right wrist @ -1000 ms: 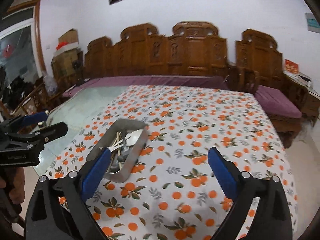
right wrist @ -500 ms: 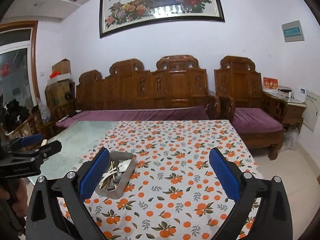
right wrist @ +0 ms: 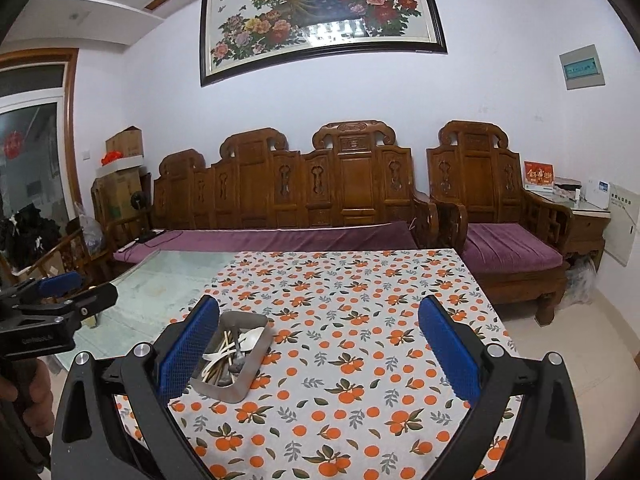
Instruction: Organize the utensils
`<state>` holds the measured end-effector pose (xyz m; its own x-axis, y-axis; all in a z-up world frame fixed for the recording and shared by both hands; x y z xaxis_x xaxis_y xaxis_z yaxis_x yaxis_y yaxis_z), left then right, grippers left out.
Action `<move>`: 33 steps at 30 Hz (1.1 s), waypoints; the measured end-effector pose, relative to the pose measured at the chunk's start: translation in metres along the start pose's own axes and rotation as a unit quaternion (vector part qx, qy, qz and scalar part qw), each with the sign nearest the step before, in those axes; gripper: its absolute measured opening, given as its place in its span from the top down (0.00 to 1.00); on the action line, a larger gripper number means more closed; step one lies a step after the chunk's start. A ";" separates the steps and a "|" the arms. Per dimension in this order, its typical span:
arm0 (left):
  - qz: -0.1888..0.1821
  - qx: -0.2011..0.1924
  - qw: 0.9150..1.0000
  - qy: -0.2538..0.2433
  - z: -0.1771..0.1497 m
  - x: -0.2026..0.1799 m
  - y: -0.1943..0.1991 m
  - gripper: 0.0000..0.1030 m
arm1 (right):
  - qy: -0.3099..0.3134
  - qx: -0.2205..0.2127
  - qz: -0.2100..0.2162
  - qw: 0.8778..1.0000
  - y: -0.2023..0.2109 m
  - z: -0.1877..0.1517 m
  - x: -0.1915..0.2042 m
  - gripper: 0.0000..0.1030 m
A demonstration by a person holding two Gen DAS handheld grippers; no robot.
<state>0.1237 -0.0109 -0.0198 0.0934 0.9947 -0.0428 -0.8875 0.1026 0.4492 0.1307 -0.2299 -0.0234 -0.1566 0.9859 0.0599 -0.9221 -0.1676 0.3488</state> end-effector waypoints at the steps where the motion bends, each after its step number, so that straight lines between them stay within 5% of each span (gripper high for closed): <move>1: 0.000 -0.001 1.000 0.000 0.000 0.001 0.001 0.08 | 0.000 0.001 -0.001 1.000 0.000 -0.001 0.000 0.03; 33: 0.003 -0.003 1.000 -0.004 0.001 -0.001 0.006 0.08 | 0.002 0.004 0.000 1.000 -0.004 -0.005 0.001 0.03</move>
<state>0.1189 -0.0114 -0.0167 0.0909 0.9953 -0.0333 -0.8905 0.0962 0.4447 0.1327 -0.2284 -0.0290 -0.1575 0.9859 0.0561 -0.9191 -0.1672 0.3569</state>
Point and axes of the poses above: each gripper's, at about its wrist camera, not at the fingertips, and y roughly against the way its jaws point, x to its left, z to its top, the point moved 9 cm from there along -y, roughly the way its jaws point, and after that the axes turned 4 degrees about -z, right-handed, at the moved point
